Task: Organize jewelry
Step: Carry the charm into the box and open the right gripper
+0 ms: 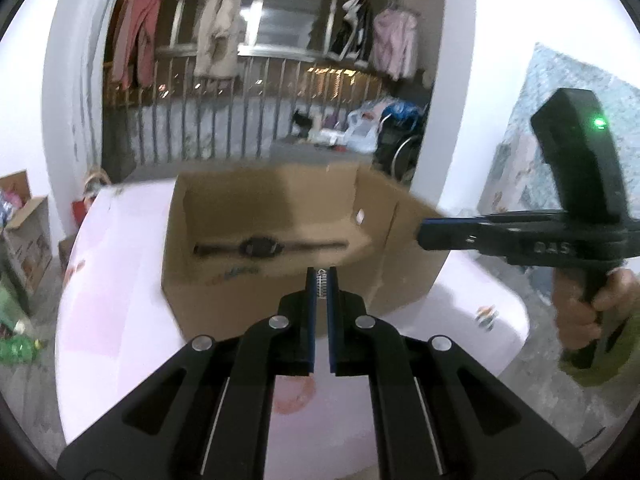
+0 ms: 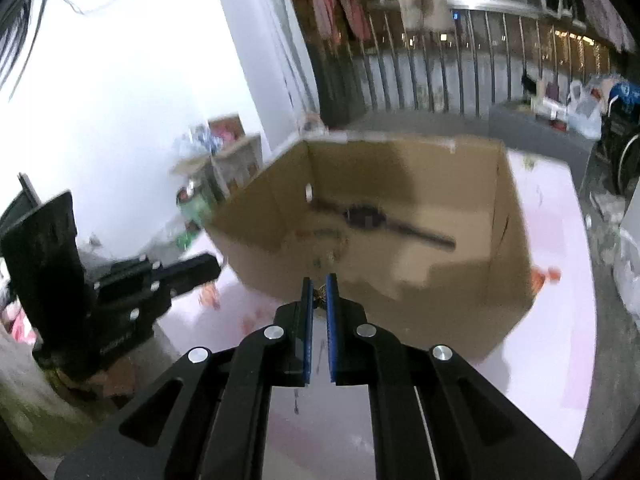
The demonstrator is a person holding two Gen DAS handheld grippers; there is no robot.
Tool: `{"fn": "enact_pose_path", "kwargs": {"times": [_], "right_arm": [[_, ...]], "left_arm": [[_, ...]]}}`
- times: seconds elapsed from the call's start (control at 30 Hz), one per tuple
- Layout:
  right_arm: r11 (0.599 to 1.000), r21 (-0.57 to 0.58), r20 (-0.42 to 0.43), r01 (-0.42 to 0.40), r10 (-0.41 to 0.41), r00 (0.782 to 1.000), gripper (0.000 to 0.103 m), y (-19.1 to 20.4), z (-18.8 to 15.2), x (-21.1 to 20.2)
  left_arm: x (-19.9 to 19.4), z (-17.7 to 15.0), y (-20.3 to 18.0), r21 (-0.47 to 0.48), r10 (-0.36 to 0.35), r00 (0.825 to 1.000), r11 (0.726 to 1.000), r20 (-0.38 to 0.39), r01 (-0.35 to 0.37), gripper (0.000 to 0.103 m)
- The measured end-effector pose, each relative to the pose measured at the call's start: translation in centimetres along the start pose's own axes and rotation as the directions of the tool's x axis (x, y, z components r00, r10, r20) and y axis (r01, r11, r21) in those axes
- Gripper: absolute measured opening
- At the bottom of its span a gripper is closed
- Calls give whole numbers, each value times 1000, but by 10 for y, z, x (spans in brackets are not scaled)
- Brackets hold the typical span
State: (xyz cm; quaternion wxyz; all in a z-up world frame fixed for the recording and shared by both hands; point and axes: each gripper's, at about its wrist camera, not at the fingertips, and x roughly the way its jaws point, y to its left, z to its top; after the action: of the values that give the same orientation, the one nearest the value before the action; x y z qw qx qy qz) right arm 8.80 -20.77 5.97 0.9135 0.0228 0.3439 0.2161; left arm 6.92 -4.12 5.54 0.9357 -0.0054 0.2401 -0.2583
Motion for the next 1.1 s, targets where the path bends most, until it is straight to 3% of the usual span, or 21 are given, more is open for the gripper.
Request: {"fn": "enact_pose_path", "kwargs": {"times": [0.17,0.47,0.53,0.57,0.67,0.87,1.1], "right_arm": [[1000,18,20,15,-15,1000,6,-10,30,16],[985,166,-127,54,-33,991,8,-55,55,77],[981,188,-145,54,-26,989,9,-64,54,84],[979,195,-146,59,-30,989,14,-66,54,84],[972,228,-121,53,-26,992,25,-76,53,77],[968,247,-60,39,-25,998,30,-83,49,52],[991,131,99,19,-32,995,49,-57,29,-11]], "left_arm": [[22,35,7,-25,-54,999,998,-5,54,4],[101,52,35,-155,-137,981,981,-138,116,4],[110,50,39,-172,-142,977,978,-160,114,7],[112,48,41,-180,-140,976,978,-167,109,13],[109,46,45,-189,-129,980,977,-153,99,21],[93,46,56,-211,-108,987,974,-121,81,21],[46,37,68,-186,-72,995,981,-73,58,27]]}}
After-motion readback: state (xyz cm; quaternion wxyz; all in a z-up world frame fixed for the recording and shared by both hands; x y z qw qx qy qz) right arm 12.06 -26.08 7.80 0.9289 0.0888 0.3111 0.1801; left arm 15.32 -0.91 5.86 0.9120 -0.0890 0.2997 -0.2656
